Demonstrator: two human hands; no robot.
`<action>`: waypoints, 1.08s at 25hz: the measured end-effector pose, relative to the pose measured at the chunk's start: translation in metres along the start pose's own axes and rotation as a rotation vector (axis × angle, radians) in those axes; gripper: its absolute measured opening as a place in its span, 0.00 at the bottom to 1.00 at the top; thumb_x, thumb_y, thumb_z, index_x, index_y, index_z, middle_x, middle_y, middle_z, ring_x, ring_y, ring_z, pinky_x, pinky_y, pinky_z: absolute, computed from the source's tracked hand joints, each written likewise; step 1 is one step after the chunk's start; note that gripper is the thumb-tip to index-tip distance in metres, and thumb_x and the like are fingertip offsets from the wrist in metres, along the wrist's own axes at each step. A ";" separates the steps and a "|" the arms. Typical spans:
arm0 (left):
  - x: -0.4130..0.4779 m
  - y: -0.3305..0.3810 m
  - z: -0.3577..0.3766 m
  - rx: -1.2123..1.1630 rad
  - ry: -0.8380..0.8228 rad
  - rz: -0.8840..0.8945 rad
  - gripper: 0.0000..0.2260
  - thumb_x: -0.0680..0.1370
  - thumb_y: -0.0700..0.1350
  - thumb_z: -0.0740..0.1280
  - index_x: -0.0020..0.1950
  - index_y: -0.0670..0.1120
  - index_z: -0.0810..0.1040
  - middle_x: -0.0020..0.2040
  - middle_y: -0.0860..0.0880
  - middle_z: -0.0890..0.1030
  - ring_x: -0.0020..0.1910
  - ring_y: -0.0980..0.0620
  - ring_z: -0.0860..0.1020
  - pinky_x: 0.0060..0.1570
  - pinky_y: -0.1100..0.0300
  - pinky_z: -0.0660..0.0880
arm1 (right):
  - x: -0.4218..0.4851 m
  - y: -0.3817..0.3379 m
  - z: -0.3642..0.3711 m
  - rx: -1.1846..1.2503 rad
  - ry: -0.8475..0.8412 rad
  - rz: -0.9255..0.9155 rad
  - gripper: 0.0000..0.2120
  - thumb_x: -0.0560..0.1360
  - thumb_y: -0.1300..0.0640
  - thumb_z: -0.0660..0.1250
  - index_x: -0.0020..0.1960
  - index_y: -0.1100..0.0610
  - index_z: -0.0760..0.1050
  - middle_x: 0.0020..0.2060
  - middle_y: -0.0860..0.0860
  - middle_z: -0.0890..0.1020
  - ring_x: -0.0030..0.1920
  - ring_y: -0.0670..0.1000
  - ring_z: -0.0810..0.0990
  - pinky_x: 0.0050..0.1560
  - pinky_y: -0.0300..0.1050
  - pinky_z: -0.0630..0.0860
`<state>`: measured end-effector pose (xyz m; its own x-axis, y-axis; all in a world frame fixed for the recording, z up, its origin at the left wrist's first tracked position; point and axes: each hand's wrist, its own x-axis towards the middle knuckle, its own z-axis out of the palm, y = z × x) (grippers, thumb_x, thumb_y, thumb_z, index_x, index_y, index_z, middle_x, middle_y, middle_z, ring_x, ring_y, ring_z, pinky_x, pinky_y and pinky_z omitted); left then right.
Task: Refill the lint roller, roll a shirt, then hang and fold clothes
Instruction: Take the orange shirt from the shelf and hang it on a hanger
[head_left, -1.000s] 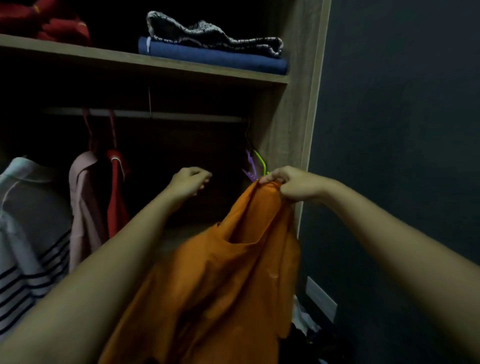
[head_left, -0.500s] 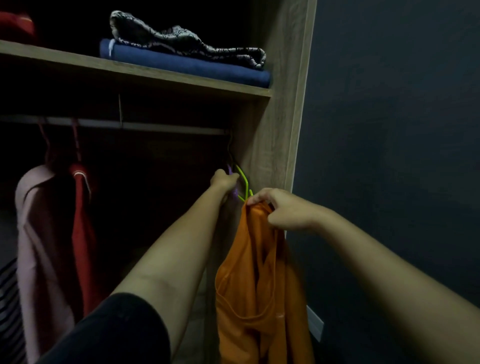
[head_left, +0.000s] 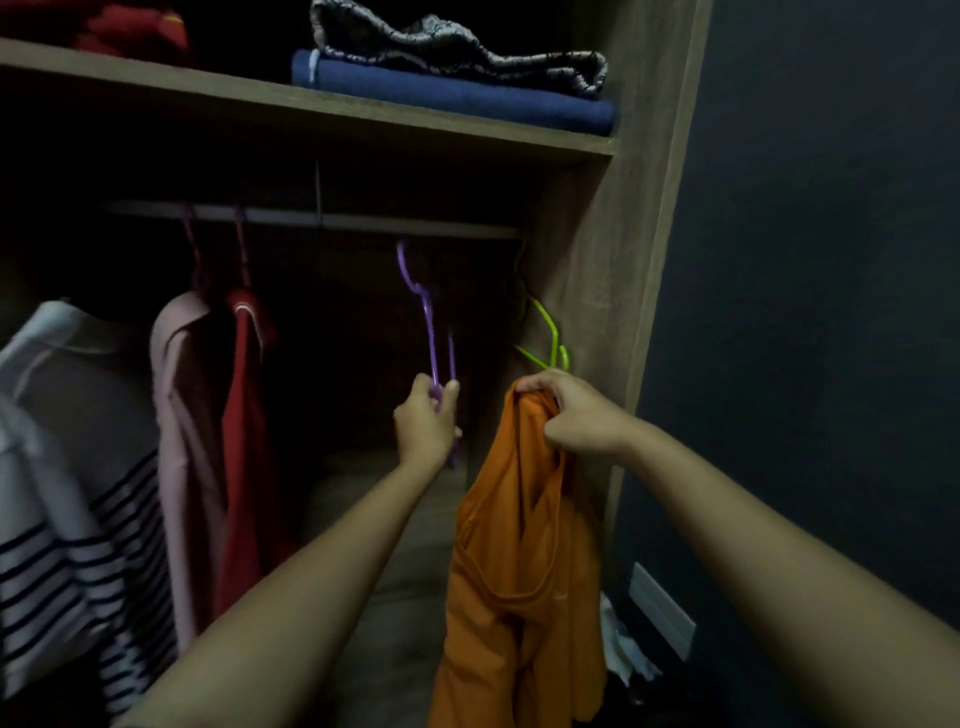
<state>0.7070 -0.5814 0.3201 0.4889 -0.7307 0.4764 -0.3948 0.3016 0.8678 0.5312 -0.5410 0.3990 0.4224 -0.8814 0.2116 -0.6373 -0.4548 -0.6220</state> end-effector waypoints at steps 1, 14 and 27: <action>-0.015 -0.015 -0.020 0.010 0.012 0.020 0.11 0.79 0.48 0.62 0.41 0.44 0.70 0.28 0.45 0.75 0.22 0.51 0.75 0.23 0.56 0.74 | 0.005 0.001 0.013 -0.001 0.014 -0.001 0.29 0.67 0.73 0.59 0.66 0.57 0.70 0.64 0.51 0.69 0.65 0.50 0.68 0.60 0.39 0.69; -0.088 -0.113 -0.221 0.429 0.157 0.333 0.14 0.77 0.52 0.57 0.35 0.45 0.67 0.23 0.48 0.66 0.28 0.54 0.69 0.28 0.62 0.56 | 0.053 -0.024 0.051 0.364 0.177 0.056 0.32 0.67 0.77 0.54 0.68 0.60 0.68 0.55 0.56 0.77 0.52 0.51 0.76 0.32 0.27 0.73; -0.111 -0.130 -0.245 0.517 0.164 0.525 0.20 0.79 0.52 0.56 0.34 0.40 0.72 0.23 0.49 0.68 0.26 0.55 0.68 0.28 0.65 0.61 | 0.050 -0.042 0.035 0.320 0.237 0.044 0.28 0.71 0.71 0.58 0.70 0.57 0.66 0.63 0.57 0.74 0.59 0.55 0.75 0.55 0.44 0.77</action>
<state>0.8948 -0.3890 0.1887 0.2298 -0.4574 0.8591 -0.9028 0.2296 0.3637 0.6019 -0.5613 0.4094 0.2153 -0.9210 0.3245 -0.4026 -0.3865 -0.8298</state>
